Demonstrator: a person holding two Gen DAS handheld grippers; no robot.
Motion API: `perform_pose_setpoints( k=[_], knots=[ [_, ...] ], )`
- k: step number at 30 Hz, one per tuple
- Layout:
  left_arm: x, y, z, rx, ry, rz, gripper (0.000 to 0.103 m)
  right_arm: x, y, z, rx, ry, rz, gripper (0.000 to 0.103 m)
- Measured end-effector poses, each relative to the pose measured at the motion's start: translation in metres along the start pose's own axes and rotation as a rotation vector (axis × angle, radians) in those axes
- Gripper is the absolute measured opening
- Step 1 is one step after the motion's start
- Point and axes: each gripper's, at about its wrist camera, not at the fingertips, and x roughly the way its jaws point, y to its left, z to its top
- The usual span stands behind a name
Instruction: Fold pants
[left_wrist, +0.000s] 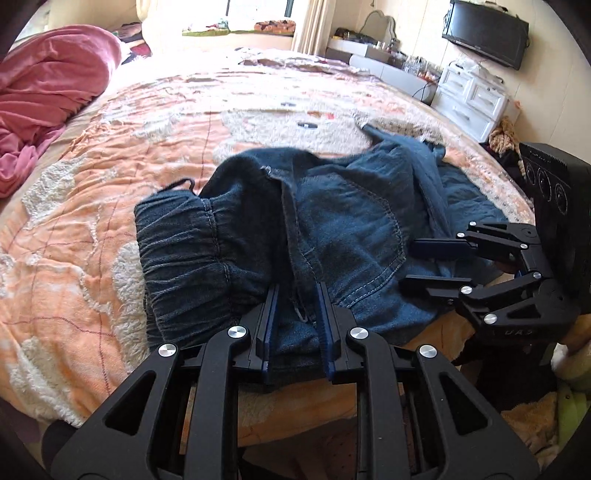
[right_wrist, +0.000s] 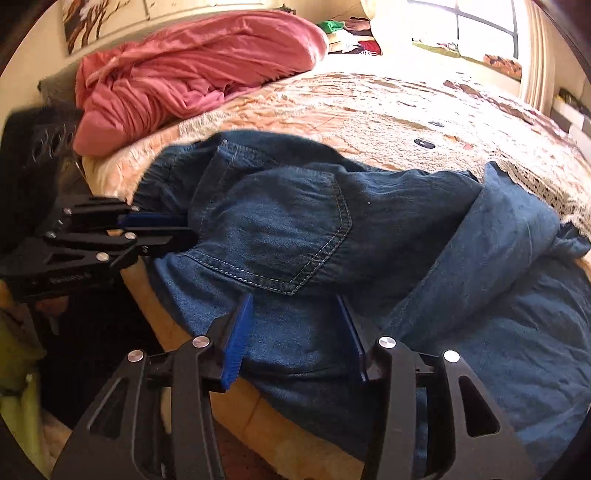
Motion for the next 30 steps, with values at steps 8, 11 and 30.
perform_pose_setpoints(
  k=[8,11,30],
  knots=[
    [-0.039,-0.02,0.021,0.004,-0.124,-0.061,0.043,-0.065,-0.038,-0.004,0.072,-0.131,-0.116,0.068],
    [-0.041,-0.035,0.031,0.035,-0.145,-0.099,0.057,-0.078,-0.058,-0.011,0.136,-0.144,-0.152,0.075],
    [0.048,-0.117,0.066,0.055,0.054,-0.26,0.07,-0.092,-0.156,0.025,0.301,-0.127,-0.292,0.093]
  ],
)
